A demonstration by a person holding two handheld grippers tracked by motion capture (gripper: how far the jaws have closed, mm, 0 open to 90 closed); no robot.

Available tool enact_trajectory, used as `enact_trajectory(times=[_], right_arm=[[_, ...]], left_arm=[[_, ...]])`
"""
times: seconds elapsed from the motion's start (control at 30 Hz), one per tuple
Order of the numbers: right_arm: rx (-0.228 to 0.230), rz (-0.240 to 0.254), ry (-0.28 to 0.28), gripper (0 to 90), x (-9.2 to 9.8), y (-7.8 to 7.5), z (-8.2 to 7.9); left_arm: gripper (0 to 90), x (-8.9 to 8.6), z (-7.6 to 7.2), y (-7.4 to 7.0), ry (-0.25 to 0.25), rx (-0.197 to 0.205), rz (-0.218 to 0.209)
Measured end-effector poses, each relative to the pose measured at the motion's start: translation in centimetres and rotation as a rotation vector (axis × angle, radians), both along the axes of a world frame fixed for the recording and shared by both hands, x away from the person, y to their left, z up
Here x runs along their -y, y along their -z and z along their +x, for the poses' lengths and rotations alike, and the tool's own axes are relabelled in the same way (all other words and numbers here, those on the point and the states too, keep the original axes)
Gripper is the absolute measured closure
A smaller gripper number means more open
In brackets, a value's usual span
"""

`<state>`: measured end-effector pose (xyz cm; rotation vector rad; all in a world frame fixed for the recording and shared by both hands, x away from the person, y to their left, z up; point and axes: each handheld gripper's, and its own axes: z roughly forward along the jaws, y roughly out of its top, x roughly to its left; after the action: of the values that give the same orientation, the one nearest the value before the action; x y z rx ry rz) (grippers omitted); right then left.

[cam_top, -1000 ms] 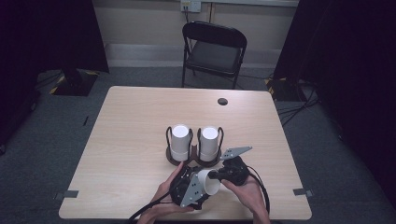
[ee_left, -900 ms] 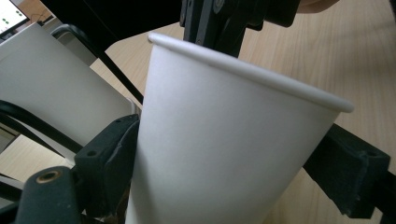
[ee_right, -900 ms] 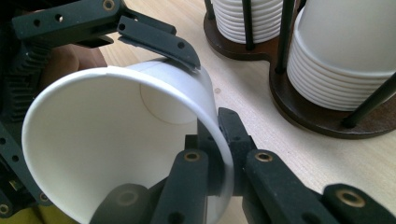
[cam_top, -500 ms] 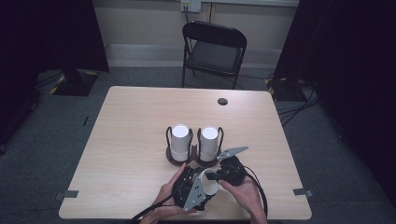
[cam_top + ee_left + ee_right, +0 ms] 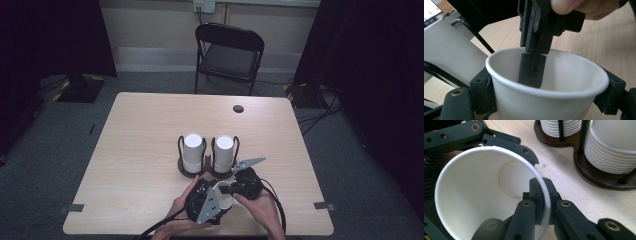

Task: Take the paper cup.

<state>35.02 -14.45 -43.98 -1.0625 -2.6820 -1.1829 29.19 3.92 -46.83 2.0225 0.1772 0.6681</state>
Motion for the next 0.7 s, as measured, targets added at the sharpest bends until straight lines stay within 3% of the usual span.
enact_trajectory(times=[0.23,0.4,0.43,0.7], right_arm=[[0.013,0.006,0.020,83.5,-0.1,0.2,-0.1],[0.033,0.034,0.041,78.7,0.1,0.3,-0.3],[0.042,0.038,0.052,77.1,0.2,0.4,-0.3],[0.080,0.120,0.098,73.4,0.8,0.7,-0.8]], left_arm=[[21.8,-0.3,0.3,0.1,-0.020,-0.030,-0.072],[21.9,-0.7,0.6,0.1,-0.041,-0.039,-0.083],[22.1,-0.7,0.6,0.2,-0.041,-0.056,-0.109],[22.1,-1.0,0.9,0.3,-0.059,-0.085,-0.142]])
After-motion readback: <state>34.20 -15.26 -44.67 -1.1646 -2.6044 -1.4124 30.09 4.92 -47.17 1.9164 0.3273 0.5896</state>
